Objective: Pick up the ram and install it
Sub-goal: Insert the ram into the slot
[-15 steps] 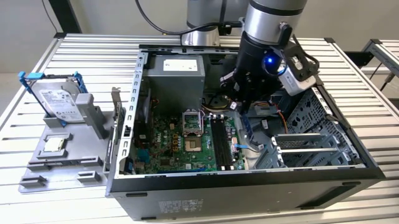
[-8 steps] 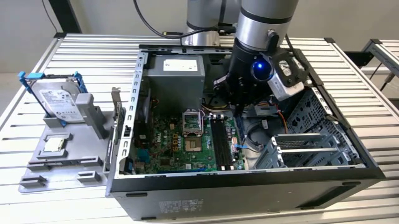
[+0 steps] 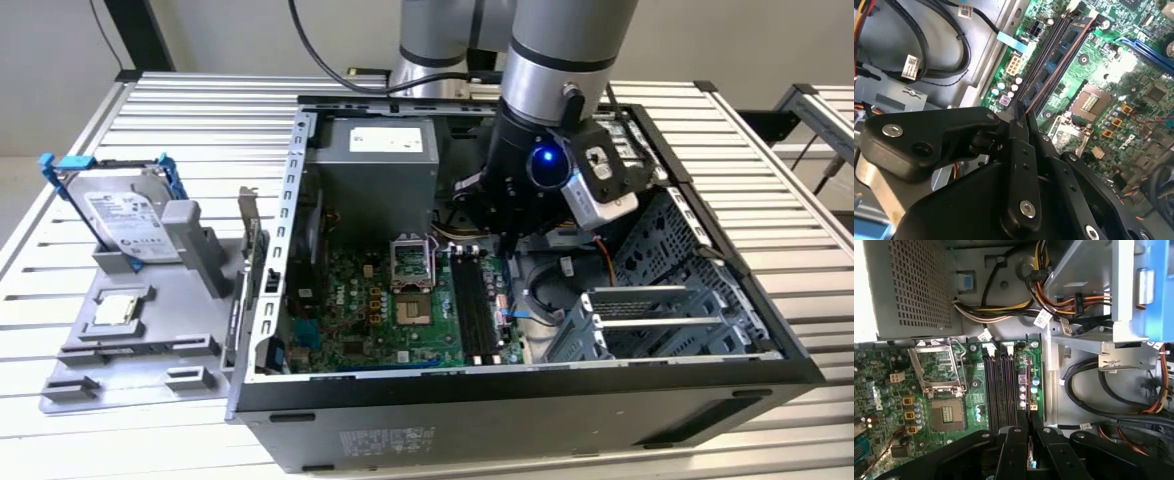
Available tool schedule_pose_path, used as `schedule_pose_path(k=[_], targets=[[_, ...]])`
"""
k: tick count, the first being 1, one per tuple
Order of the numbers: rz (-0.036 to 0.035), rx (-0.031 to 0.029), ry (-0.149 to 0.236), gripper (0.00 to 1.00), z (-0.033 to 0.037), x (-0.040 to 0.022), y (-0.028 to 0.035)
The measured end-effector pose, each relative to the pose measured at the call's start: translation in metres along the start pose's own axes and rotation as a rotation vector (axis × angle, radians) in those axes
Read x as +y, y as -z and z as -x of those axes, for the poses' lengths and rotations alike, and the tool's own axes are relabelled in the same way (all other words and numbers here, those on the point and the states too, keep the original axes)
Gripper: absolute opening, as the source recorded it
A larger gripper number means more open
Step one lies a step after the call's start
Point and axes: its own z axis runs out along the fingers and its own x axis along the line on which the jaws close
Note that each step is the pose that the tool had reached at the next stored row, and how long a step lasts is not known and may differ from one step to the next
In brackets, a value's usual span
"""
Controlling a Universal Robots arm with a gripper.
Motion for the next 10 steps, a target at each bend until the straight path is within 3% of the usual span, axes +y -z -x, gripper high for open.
schedule_pose_path(k=[6, 10], targets=[[0.0041, 0.0007, 0.020, 0.00, 0.0003, -0.0047, -0.0110], [0.0101, 0.0006, 0.029, 0.00, -0.0054, -0.0096, -0.0207]])
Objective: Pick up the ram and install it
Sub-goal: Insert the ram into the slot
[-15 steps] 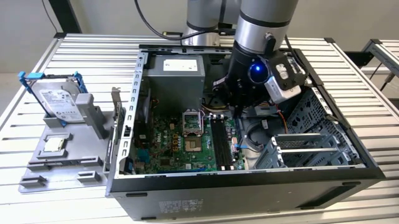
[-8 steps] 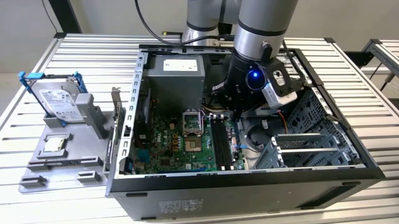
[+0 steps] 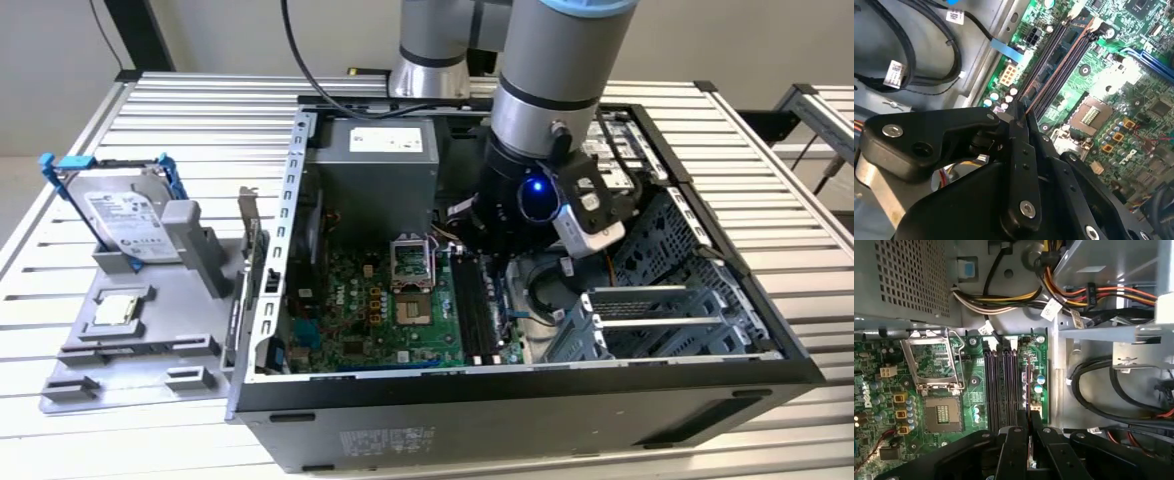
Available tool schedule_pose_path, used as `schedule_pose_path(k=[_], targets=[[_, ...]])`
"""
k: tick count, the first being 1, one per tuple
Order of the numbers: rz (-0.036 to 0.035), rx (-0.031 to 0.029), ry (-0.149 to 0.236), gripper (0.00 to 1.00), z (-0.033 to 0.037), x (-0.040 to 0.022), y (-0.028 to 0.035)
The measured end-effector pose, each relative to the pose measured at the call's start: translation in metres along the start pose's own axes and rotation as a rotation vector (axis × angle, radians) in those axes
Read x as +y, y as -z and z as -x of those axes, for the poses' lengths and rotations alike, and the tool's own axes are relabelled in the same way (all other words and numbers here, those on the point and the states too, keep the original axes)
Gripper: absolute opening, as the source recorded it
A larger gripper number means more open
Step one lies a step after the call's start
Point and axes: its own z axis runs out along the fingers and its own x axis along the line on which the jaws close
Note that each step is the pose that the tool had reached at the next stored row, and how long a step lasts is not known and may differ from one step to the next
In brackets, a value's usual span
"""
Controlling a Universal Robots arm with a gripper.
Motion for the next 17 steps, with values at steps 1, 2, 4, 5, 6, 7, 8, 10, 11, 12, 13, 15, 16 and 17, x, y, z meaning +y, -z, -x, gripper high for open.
schedule_pose_path(k=[1, 2, 4, 5, 6, 7, 8, 10, 11, 12, 13, 15, 16, 17], targets=[[0.0016, 0.0000, 0.002, 0.00, -0.0016, -0.0001, -0.0014], [0.0013, 0.0007, 0.003, 0.00, -0.0016, -0.0002, -0.0013], [0.0012, 0.0010, 0.003, 0.00, -0.0016, -0.0002, -0.0016], [0.0013, 0.0009, 0.004, 0.00, -0.0017, -0.0001, -0.0031], [0.0015, 0.0000, 0.009, 0.00, -0.0020, -0.0001, -0.0049], [0.0014, -0.0005, 0.015, 0.00, -0.0022, 0.0000, -0.0066], [0.0015, -0.0009, 0.020, 0.00, -0.0023, 0.0001, -0.0078], [0.0016, -0.0016, 0.034, 0.00, -0.0033, 0.0002, -0.0114], [0.0019, -0.0019, 0.040, 0.00, -0.0037, 0.0003, -0.0133], [0.0019, -0.0020, 0.041, 0.00, -0.0040, 0.0003, -0.0150], [0.0019, -0.0021, 0.041, 0.00, -0.0041, 0.0004, -0.0168], [0.0018, -0.0022, 0.042, 0.00, -0.0041, 0.0005, -0.0197], [0.0018, -0.0021, 0.042, 0.00, -0.0042, 0.0006, -0.0205], [0.0016, -0.0021, 0.042, 0.00, -0.0042, 0.0005, -0.0206]])
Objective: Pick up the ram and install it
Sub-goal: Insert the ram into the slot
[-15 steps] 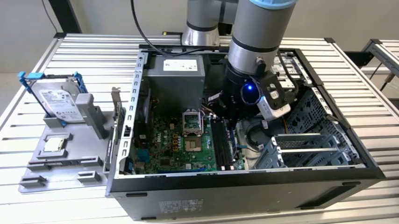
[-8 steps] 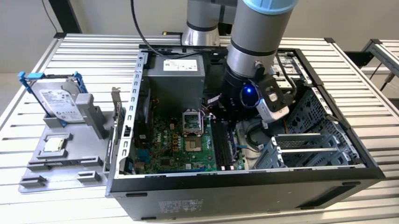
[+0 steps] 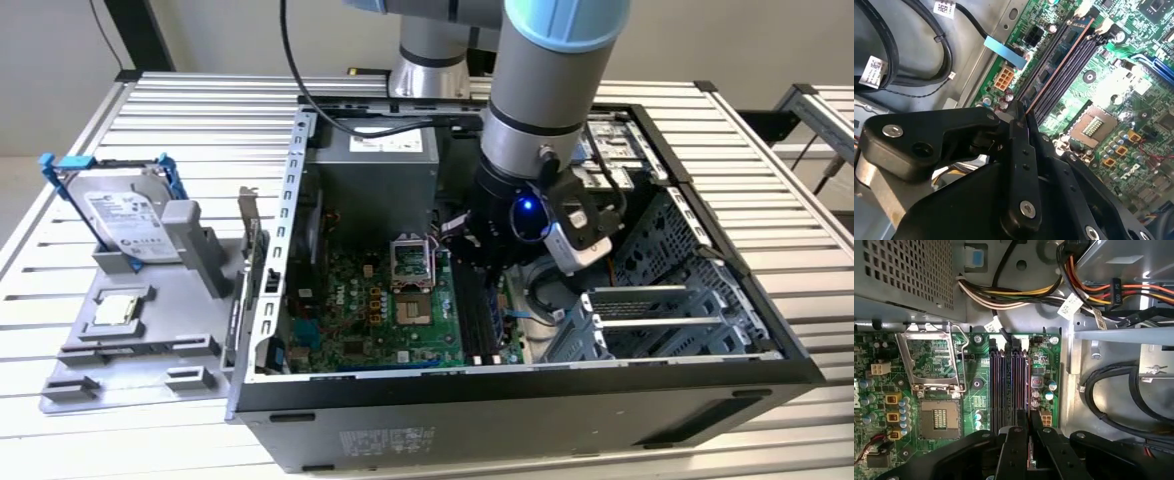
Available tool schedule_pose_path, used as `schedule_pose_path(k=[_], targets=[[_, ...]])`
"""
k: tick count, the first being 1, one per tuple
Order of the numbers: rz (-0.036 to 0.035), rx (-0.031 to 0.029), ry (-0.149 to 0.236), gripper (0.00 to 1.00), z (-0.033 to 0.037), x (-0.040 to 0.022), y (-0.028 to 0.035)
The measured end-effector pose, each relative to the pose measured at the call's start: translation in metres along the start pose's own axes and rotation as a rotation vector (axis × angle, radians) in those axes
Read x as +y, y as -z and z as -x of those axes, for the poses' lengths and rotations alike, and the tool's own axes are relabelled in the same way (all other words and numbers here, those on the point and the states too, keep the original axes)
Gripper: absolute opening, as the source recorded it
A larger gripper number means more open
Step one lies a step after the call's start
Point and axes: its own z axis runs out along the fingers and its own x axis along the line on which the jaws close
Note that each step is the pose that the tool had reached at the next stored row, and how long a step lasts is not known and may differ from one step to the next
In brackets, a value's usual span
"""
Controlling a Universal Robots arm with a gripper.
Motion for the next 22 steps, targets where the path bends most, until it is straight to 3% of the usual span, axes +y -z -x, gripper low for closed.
schedule_pose_path(k=[5, 16, 22], targets=[[0.0004, -0.0007, 0.016, 0.00, -0.0011, 0.0000, -0.0002], [0.0003, -0.0007, 0.016, 0.00, -0.0012, 0.0003, -0.0068], [0.0003, -0.0007, 0.015, 0.00, -0.0012, 0.0003, -0.0072]])
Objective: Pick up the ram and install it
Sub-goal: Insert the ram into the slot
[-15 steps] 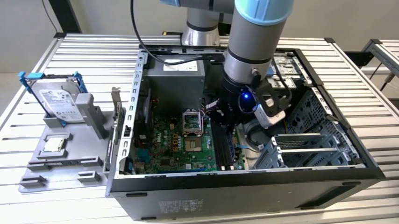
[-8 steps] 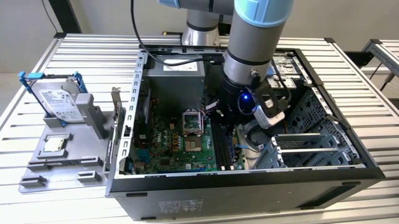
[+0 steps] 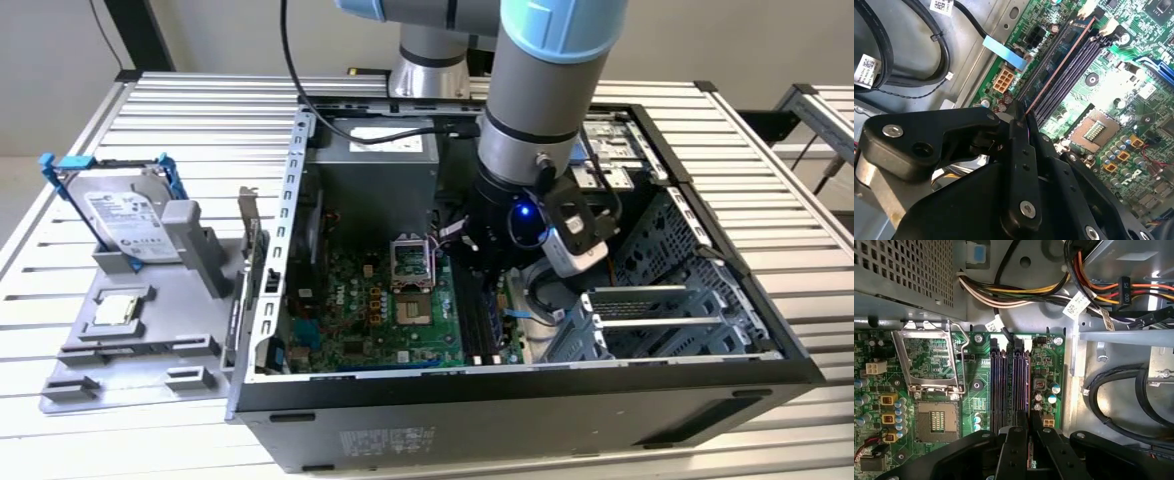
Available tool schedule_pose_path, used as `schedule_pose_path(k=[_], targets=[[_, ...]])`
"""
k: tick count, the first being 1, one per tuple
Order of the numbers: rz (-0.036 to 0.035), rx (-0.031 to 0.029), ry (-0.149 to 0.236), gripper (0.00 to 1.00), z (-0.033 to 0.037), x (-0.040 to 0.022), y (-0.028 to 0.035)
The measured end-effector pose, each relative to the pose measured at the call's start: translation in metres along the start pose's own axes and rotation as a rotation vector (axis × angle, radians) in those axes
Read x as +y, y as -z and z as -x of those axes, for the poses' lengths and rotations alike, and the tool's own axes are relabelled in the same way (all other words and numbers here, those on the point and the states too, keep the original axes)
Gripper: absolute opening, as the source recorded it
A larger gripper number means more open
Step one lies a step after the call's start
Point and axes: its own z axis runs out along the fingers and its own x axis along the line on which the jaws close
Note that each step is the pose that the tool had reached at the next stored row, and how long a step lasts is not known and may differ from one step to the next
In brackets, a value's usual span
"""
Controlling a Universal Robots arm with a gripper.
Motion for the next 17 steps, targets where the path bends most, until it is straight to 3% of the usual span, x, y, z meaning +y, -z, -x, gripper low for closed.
schedule_pose_path(k=[5, 8, 15, 16, 17], targets=[[-0.0001, 0.0017, -0.038, 0.00, -0.0002, 0.0003, -0.0018], [-0.0006, 0.0021, -0.040, 0.00, -0.0002, 0.0004, -0.0068], [-0.0005, 0.0062, -0.039, 0.00, -0.0001, 0.0005, -0.0074], [-0.0002, 0.0072, -0.040, 1.00, -0.0002, 0.0005, -0.0074], [-0.0002, 0.0078, -0.040, 1.00, -0.0002, 0.0006, -0.0075]])
